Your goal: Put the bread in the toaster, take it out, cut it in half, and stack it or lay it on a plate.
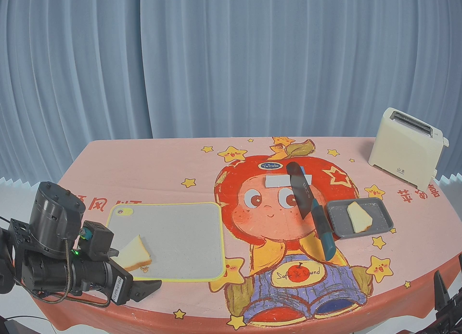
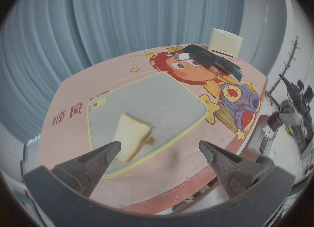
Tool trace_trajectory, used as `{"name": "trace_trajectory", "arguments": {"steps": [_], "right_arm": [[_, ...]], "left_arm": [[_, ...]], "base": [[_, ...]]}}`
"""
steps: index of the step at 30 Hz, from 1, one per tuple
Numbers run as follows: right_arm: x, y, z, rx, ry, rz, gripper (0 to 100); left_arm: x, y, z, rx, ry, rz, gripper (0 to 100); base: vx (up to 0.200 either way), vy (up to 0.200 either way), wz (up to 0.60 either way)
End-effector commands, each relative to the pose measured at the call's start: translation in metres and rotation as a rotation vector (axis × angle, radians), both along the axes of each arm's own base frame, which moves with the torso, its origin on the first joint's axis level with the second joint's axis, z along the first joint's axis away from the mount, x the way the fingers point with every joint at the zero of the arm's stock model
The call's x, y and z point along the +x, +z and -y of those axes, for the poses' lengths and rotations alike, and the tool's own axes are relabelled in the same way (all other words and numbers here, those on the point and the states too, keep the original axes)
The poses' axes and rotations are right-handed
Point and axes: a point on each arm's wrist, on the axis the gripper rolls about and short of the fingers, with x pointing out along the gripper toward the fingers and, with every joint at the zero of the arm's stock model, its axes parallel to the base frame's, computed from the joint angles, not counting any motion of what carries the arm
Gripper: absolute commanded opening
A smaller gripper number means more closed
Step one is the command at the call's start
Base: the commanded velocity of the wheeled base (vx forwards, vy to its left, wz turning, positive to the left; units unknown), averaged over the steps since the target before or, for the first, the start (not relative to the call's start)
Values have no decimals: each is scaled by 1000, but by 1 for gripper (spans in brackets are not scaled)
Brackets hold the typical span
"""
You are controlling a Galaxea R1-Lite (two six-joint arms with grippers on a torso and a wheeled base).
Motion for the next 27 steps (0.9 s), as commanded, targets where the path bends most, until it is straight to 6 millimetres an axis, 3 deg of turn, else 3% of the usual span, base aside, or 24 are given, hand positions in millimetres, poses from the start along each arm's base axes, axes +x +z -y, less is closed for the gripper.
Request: {"name": "trace_trajectory", "arguments": {"steps": [1,18,27], "right_arm": [[0,-5,0,0,1,-1,100],[0,-5,0,0,1,-1,100],[0,-5,0,0,1,-1,100]], "left_arm": [[-2,6,-2,7,-32,42,100],[7,-4,4,98,-105,16,100],[25,-18,16,137,-109,-47,100]], "base": [[0,0,0],[0,0,0],[0,0,0]]}}
